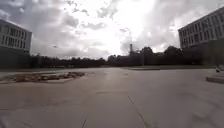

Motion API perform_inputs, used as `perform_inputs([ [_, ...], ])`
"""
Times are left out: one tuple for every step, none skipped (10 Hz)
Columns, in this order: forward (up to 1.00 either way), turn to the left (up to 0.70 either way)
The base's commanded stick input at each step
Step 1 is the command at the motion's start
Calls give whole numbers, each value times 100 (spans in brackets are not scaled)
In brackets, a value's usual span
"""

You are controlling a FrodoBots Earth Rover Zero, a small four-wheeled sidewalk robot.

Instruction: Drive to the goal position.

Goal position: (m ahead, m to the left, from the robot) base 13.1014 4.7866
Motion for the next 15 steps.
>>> perform_inputs([
  [70, -27],
  [70, -35],
  [70, -27],
  [70, 0],
  [70, 0],
  [70, 0],
  [70, 0],
  [70, 0],
  [70, 0],
  [70, 0],
  [70, 0],
  [70, 0],
  [70, 0],
  [70, 0],
  [70, 0],
])
